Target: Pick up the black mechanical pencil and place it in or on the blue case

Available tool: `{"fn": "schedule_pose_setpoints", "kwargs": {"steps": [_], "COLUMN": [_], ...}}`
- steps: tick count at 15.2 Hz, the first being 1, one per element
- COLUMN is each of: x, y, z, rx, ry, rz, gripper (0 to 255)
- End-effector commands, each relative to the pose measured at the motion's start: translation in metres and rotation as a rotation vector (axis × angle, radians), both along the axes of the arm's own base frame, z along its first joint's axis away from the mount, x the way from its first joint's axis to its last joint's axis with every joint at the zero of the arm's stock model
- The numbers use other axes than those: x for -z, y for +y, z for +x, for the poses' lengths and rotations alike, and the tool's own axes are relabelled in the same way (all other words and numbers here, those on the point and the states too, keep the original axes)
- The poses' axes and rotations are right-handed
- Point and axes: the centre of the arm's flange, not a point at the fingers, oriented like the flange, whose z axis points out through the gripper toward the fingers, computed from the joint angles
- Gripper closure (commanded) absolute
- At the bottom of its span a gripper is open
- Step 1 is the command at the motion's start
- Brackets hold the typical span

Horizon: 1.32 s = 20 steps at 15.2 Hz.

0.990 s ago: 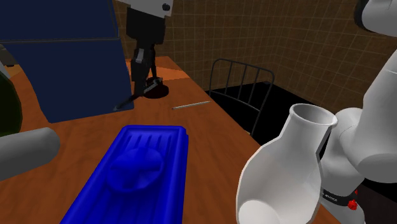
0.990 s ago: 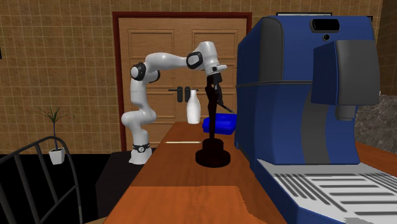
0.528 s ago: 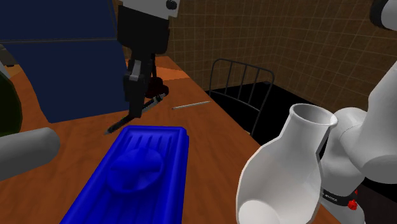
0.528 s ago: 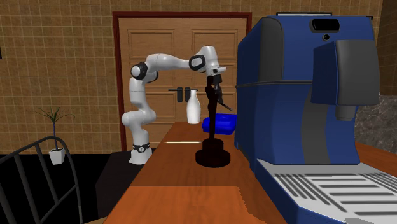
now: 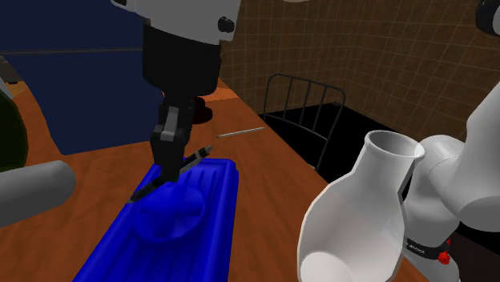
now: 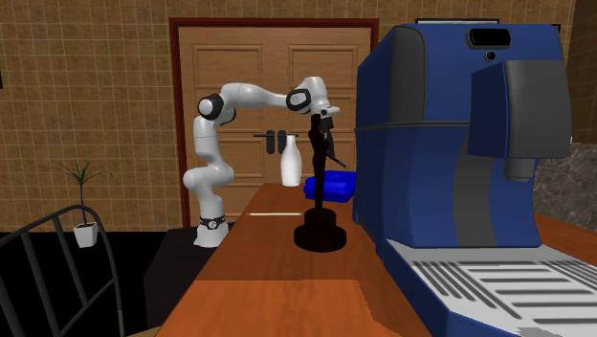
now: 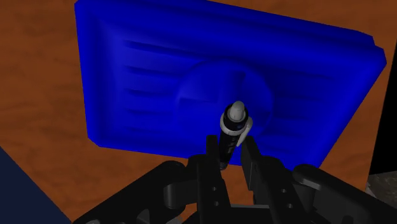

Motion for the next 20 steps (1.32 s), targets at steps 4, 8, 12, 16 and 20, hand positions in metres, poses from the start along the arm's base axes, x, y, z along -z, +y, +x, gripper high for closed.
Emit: {"fn": "schedule_pose_setpoints", "kwargs": {"steps": [4,8,12,16,20], "x": [0.025,0.047,0.06,0.06,0.06], "y": [0.001,0.001,0.001,0.001,0.001], "z": [-0.001,-0.001,-0.001,-0.001,-0.001], "rx": [0.0,0.0,0.0,0.0,0.0], "ry": [0.0,0.0,0.0,0.0,0.0], "rz": [0.0,0.0,0.0,0.0,0.0], "gripper": [255,255,255,255,0]}}
